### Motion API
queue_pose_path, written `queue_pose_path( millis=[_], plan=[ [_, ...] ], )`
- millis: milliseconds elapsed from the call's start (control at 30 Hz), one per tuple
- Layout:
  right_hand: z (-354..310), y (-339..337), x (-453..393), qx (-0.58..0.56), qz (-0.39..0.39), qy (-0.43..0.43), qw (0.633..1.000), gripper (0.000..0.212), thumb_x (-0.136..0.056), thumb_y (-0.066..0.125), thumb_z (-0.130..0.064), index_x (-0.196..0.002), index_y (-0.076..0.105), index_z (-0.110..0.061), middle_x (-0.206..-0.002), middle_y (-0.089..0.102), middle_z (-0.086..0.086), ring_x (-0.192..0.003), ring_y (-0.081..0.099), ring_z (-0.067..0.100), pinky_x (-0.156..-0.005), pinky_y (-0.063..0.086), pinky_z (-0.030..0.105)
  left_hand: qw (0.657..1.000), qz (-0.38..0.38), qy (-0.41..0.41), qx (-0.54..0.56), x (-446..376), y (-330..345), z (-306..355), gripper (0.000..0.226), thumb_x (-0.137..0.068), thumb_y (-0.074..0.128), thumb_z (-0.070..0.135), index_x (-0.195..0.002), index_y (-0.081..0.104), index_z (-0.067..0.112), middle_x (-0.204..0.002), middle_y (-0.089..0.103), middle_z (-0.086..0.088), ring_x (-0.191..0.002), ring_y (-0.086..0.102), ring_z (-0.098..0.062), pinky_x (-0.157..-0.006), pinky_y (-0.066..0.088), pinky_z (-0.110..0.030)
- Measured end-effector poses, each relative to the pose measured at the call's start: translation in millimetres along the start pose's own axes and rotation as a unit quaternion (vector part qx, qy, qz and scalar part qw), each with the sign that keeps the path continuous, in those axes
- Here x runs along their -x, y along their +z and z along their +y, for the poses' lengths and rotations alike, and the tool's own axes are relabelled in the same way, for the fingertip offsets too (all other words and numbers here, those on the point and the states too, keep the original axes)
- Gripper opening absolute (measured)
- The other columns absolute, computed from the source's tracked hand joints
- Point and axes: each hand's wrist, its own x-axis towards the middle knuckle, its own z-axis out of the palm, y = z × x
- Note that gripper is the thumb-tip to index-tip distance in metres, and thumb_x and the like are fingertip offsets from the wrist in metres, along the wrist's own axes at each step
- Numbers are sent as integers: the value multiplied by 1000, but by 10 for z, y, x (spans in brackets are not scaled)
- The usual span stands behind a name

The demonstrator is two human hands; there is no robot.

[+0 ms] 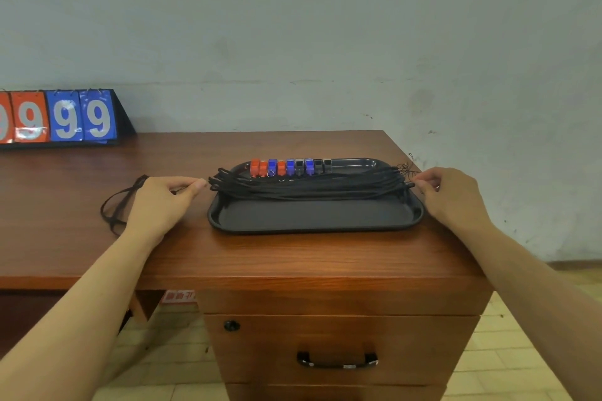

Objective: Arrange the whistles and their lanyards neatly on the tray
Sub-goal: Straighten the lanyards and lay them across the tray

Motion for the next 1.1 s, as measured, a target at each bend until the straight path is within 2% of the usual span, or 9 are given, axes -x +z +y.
queue_pose_path(
  millis=[233, 367, 500, 567, 700, 767, 833, 967, 1100],
  plan=[
    [-1, -23, 17, -25, 4, -31, 999, 10, -96, 63, -24, -97, 73, -23, -89, 66, -7, -78, 59, 7, -65, 38, 14, 997, 45, 34, -43, -25, 4, -46, 34, -99, 56, 48, -104, 77, 21, -108, 75, -6, -86, 57, -8, -83, 43, -30],
    [-5, -29, 21, -35, 0, -49, 998, 10, -95, 65, -30, -94, 74, -26, -86, 67, -12, -74, 54, -8, -63, 34, 6, 995, 53, 77, -23, 34, -40, 69, 34, -101, 53, 45, -107, 75, 19, -110, 73, 0, -104, 59, -10, -96, 41, -33],
    [-46, -48, 32, -27, 14, -74, 997, 20, -96, 62, -34, -96, 78, -24, -85, 69, -10, -76, 59, 0, -82, 53, 31, 994, -6, 101, -43, 158, -90, 243, 34, -100, 53, 45, -116, 72, 21, -112, 72, 3, -105, 61, -11, -91, 43, -31],
    [-79, -81, 77, -11, 33, -56, 998, 25, -97, 54, -42, -98, 76, -31, -98, 72, -4, -98, 63, 21, -94, 48, 46, 996, -30, 80, -33, 207, -122, 342, 40, -102, 47, 50, -124, 65, 22, -117, 68, 2, -105, 59, -13, -91, 46, -35],
    [-272, -160, 271, 20, 43, -53, 997, 24, -99, 51, -39, -110, 71, -31, -117, 63, 1, -117, 44, 31, -90, 39, 44, 992, -112, 24, 58, 303, -168, 633, 45, -106, 24, 49, -131, 50, 23, -110, 56, -40, -79, 56, -47, -96, 45, -66],
    [-492, -203, 434, -7, 30, -116, 993, 20, -99, 52, -40, -111, 67, -35, -109, 62, -7, -111, 48, 23, -87, 39, 35, 979, -150, -1, 141, 365, -170, 794, 43, -106, 22, 43, -133, 44, 17, -70, 51, -21, -56, 51, -32, -73, 53, -55],
    [-799, -225, 610, -47, -27, -176, 983, 23, -97, 52, -47, -115, 64, -38, -99, 60, -18, -105, 53, 15, -89, 46, 33, 965, -185, -24, 186, 420, -139, 950, 44, -105, 19, 46, -120, 43, 13, -56, 33, 5, -43, 30, -9, -44, 35, -28],
    [-1458, -161, 863, -70, -121, -251, 958, 41, -93, 47, -61, -122, 62, -37, -97, 64, -23, -103, 58, 8, -96, 51, 38, 952, -251, -45, 169, 546, -81, 1148, 52, -98, 13, 65, -73, 36, 25, -53, 28, 7, -44, 19, -10, -43, 20, -24],
    [-1841, -111, 1036, -69, -157, -296, 939, 30, -95, 55, -53, -118, 65, -36, -99, 66, -20, -97, 56, 2, -90, 50, 29, 950, -257, -20, 179, 725, -84, 1179, 55, -100, 19, 61, -78, 43, 17, -56, 36, 8, -45, 26, -8, -45, 24, -21]
  ],
)
